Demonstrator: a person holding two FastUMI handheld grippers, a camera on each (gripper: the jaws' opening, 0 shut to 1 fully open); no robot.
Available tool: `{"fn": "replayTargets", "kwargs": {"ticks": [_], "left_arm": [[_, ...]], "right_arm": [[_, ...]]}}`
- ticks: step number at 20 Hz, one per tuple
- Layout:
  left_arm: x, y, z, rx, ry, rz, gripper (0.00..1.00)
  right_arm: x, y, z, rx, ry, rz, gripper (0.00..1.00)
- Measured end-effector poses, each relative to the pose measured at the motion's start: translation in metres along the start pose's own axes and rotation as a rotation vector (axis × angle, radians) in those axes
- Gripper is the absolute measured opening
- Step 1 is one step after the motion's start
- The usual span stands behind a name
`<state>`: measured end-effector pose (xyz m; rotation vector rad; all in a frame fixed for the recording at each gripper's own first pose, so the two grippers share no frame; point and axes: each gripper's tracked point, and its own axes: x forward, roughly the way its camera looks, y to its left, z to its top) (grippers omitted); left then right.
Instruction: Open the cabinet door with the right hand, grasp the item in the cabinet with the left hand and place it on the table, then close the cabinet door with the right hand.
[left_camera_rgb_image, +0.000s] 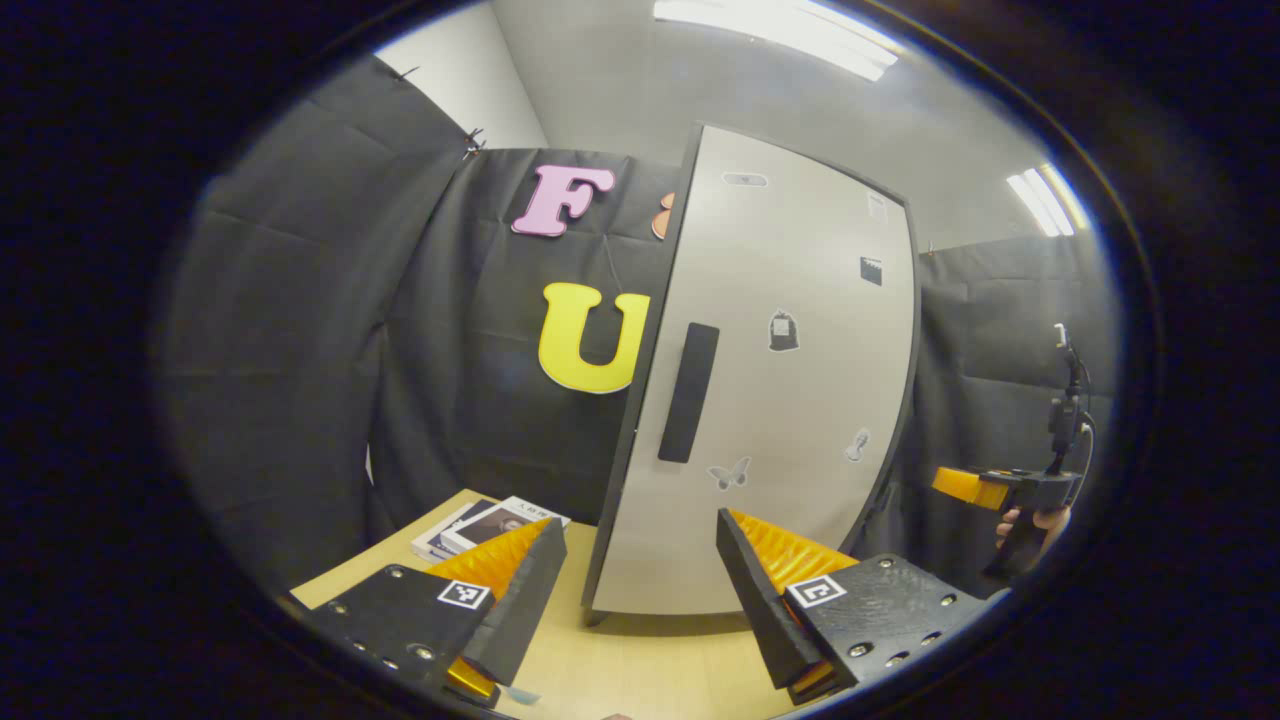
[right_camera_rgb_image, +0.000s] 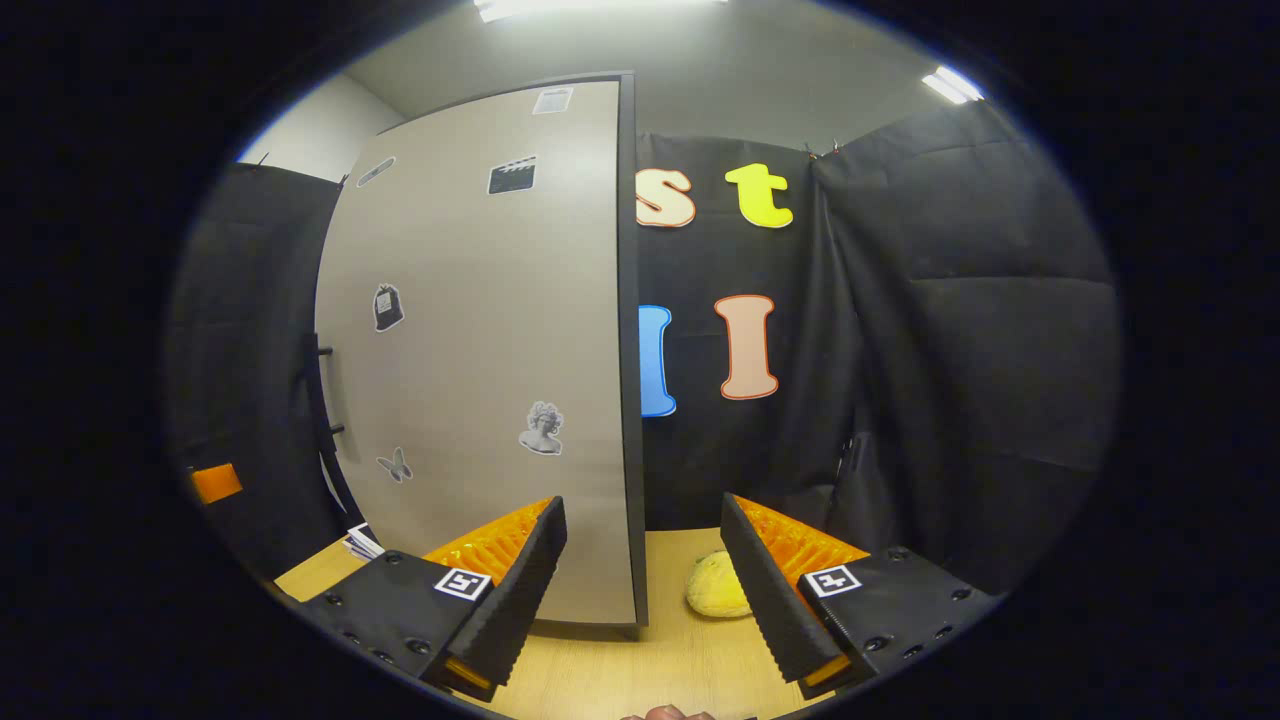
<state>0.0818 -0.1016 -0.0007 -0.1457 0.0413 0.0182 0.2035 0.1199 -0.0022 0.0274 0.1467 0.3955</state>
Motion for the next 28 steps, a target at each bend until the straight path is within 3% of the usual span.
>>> {"fn": "replayTargets", "kwargs": {"ticks": [5, 18, 28], "left_arm": [[-0.01, -0.044, 0.004, 0.021, -0.054, 0.127, 0.92], [0.0, -0.174, -0.036, 0.031, -0.024, 0.216, 0.91], [0.004, -0.211, -0.052, 0.086, 0.005, 0.217, 0.91]], "right_arm": [[0.013, -0.058, -0.022, 0.022, 0.057, 0.056, 0.99], [0.012, -0.203, -0.068, 0.062, 0.081, 0.089, 0.98], [0.016, -0.221, -0.079, 0.082, 0.093, 0.115, 0.98]]}}
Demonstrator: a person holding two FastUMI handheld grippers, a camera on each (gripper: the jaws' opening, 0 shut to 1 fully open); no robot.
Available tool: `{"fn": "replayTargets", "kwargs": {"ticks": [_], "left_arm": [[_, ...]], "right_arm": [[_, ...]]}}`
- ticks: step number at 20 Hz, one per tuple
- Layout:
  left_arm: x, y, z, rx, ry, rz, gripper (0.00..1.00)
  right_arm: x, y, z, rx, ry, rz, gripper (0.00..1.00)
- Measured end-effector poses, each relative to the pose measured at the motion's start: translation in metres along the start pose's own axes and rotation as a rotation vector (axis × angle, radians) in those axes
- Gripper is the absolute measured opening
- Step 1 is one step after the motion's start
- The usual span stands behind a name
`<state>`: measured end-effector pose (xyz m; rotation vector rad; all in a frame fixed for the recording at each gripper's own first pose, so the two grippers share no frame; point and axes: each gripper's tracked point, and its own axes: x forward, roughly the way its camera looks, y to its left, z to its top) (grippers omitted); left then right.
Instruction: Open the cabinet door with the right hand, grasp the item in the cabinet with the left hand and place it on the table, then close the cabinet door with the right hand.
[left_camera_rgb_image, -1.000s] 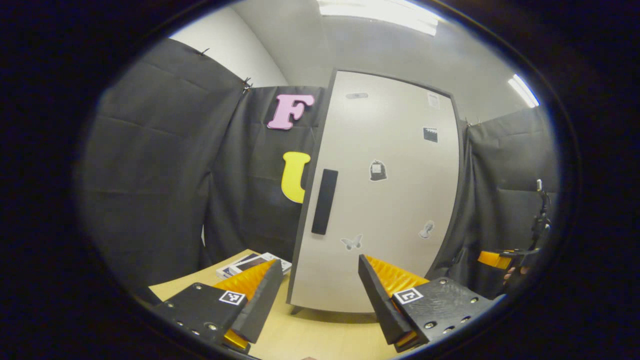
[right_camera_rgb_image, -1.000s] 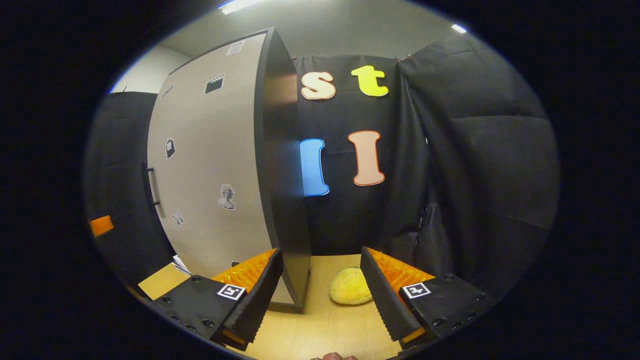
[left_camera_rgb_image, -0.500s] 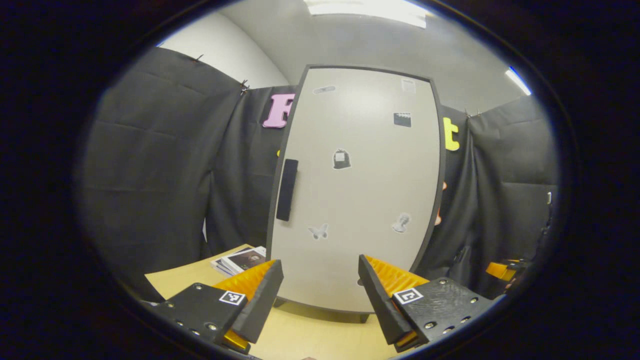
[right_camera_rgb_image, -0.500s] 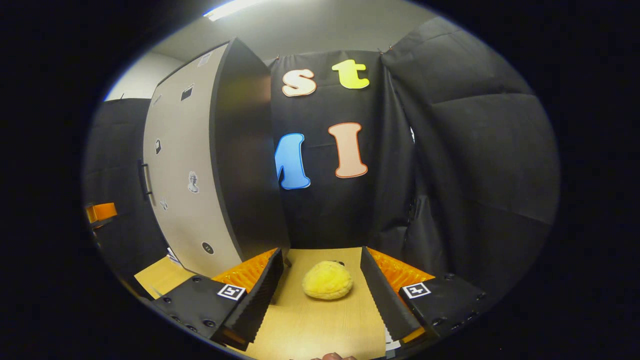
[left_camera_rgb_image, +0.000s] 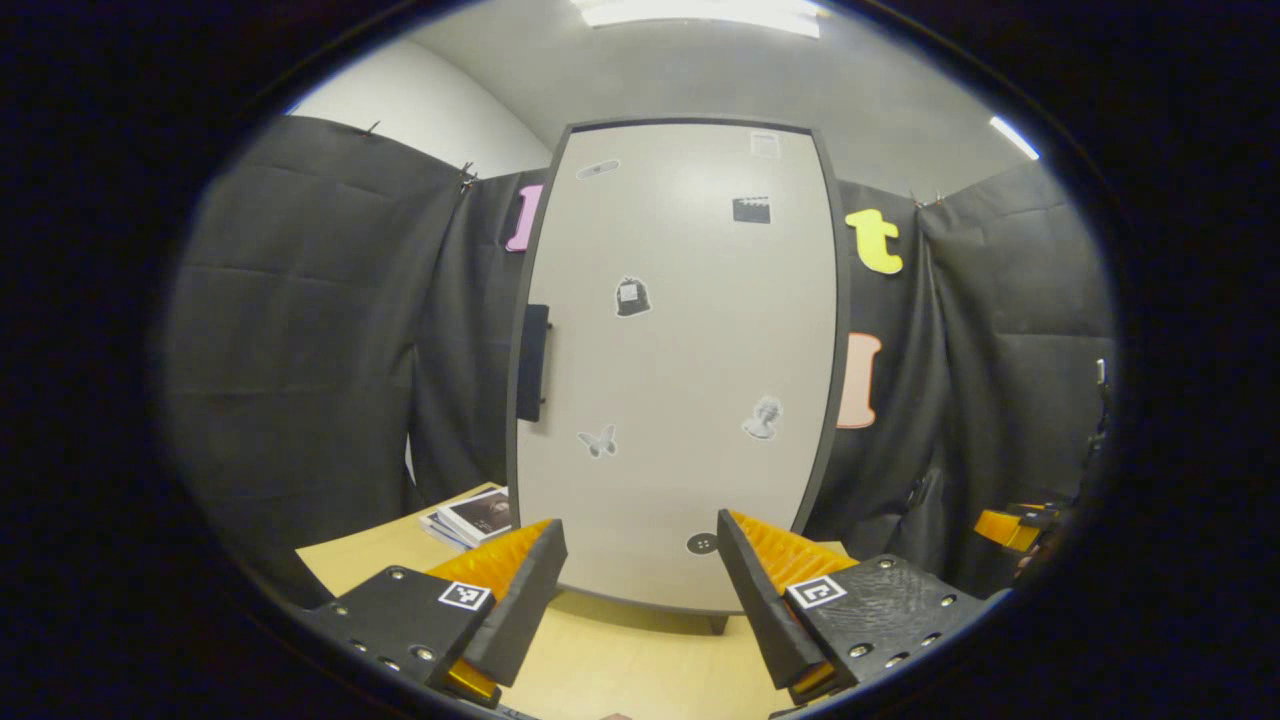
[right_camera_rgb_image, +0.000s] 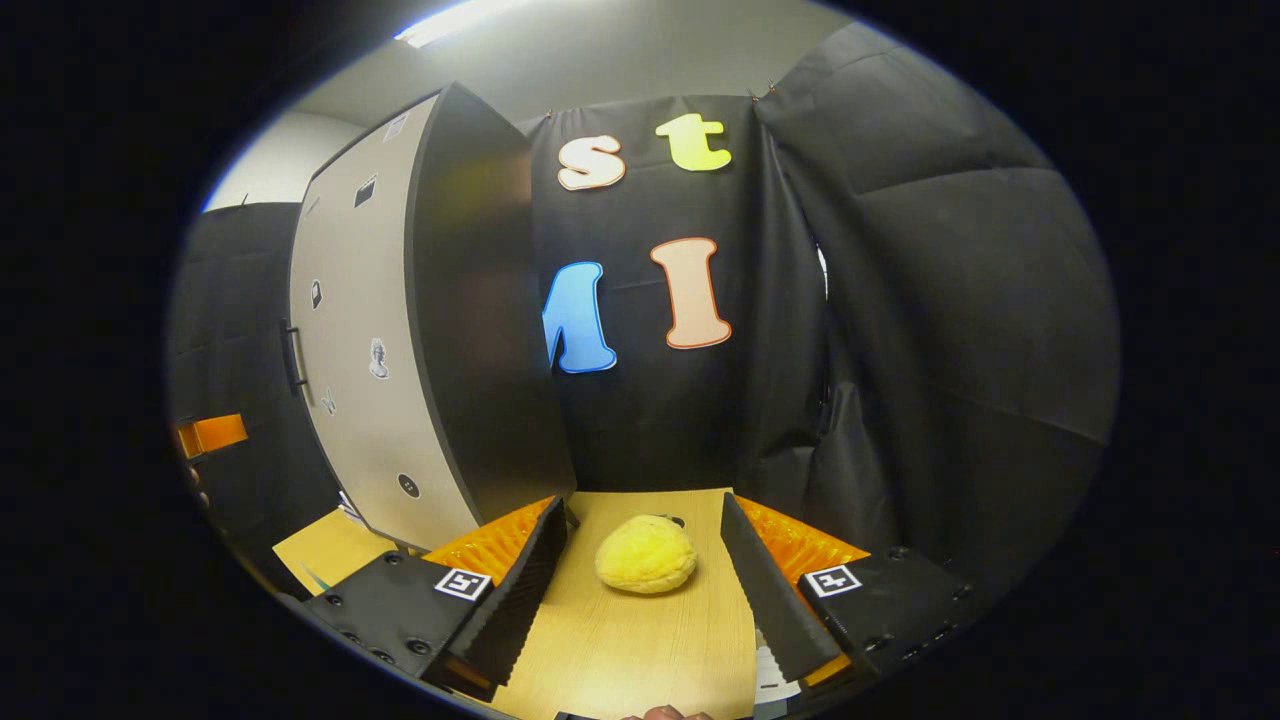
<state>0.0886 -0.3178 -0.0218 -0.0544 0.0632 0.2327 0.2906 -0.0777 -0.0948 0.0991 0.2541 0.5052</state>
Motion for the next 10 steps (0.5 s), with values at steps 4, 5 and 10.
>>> {"fn": "replayTargets", "kwargs": {"ticks": [4, 5, 10], "left_arm": [[-0.002, 0.004, 0.001, 0.001, -0.002, -0.003, 0.91], [-0.004, 0.007, -0.002, 0.006, -0.001, 0.0, 0.91], [-0.016, 0.031, -0.018, 0.004, 0.046, 0.02, 0.91]], "right_arm": [[0.007, 0.012, -0.012, 0.02, 0.046, 0.016, 0.98], [0.008, 0.014, -0.012, 0.022, 0.052, 0.019, 0.98], [0.01, 0.025, -0.011, 0.004, 0.056, 0.02, 0.92]]}}
